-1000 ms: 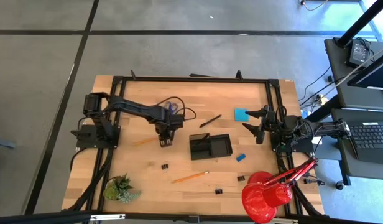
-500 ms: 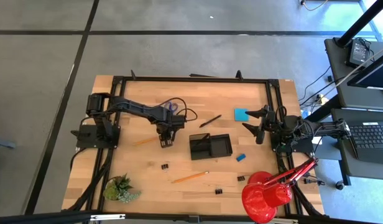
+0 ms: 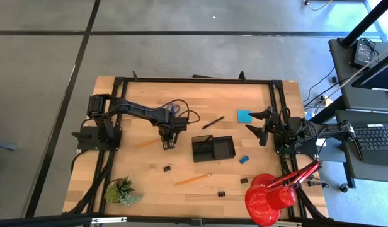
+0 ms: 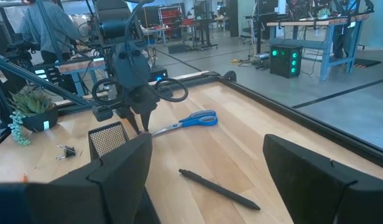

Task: Pick and place office supplies into organizer
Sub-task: Put the top yellow pencil into the black desk organizer

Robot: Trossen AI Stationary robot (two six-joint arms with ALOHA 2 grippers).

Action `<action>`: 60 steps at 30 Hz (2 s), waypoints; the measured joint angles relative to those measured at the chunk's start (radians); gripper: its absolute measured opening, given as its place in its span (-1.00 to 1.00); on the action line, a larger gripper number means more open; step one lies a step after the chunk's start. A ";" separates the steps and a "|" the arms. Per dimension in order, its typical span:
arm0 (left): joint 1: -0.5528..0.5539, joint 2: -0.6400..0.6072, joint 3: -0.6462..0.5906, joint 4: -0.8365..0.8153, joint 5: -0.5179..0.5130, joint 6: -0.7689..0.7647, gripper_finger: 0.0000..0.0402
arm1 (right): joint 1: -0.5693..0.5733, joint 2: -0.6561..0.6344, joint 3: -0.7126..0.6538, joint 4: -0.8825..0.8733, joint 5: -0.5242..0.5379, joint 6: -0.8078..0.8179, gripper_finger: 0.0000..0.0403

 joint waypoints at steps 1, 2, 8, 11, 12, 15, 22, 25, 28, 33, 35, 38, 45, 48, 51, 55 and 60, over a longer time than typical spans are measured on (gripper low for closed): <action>0.000 0.000 0.000 0.000 0.000 0.000 -0.61 | 0.000 0.000 0.000 0.000 0.000 0.000 0.54; 0.000 0.000 0.000 0.001 0.000 0.000 -0.63 | 0.000 0.000 0.000 0.000 0.000 0.001 0.54; 0.000 0.000 0.000 0.004 0.001 0.000 -0.78 | 0.000 0.000 0.000 0.000 0.000 0.000 0.54; 0.000 0.000 0.000 0.005 0.002 0.000 -0.85 | 0.000 0.000 0.000 0.000 0.000 0.000 0.54; 0.000 0.000 0.000 0.006 0.002 0.000 -0.87 | 0.000 0.000 0.000 0.000 0.000 0.000 0.54; 0.000 0.000 0.000 0.007 0.002 0.000 -0.91 | 0.000 0.000 0.000 0.000 0.000 -0.001 0.54; 0.000 0.000 0.000 0.007 0.002 0.000 -0.92 | 0.000 0.000 0.000 0.000 0.000 -0.001 0.54; 0.000 -0.001 0.001 0.004 0.002 0.000 -0.92 | 0.000 0.000 0.000 0.000 0.000 -0.001 0.54; 0.000 -0.010 0.018 -0.024 0.001 0.000 -0.92 | 0.000 0.000 0.000 0.000 0.000 -0.001 0.54; -0.002 -0.065 0.037 -0.052 0.012 0.001 -0.92 | 0.000 0.000 0.000 0.000 0.000 -0.001 0.54; -0.003 -0.104 0.044 -0.042 0.028 0.001 -0.92 | 0.000 0.000 0.000 0.000 0.000 0.000 0.54; -0.003 -0.150 0.042 -0.055 0.032 0.001 -0.92 | 0.000 0.000 0.000 0.000 0.000 -0.001 0.54; -0.003 -0.302 0.043 0.033 0.041 0.000 -0.92 | 0.000 0.000 0.000 0.000 0.000 0.001 0.54; -0.003 -0.370 0.044 0.129 0.057 0.000 -0.92 | 0.000 0.000 0.000 0.000 0.000 0.002 0.54; -0.003 -0.425 0.045 0.248 0.059 0.012 -0.92 | 0.000 0.000 0.000 0.000 0.000 0.002 0.54; -0.003 -0.464 0.046 0.405 0.096 0.082 -0.92 | 0.000 0.000 0.000 0.000 0.000 0.002 0.54; 0.013 -0.467 0.046 0.573 0.205 0.104 -0.92 | 0.000 0.000 0.000 0.000 0.000 0.006 0.54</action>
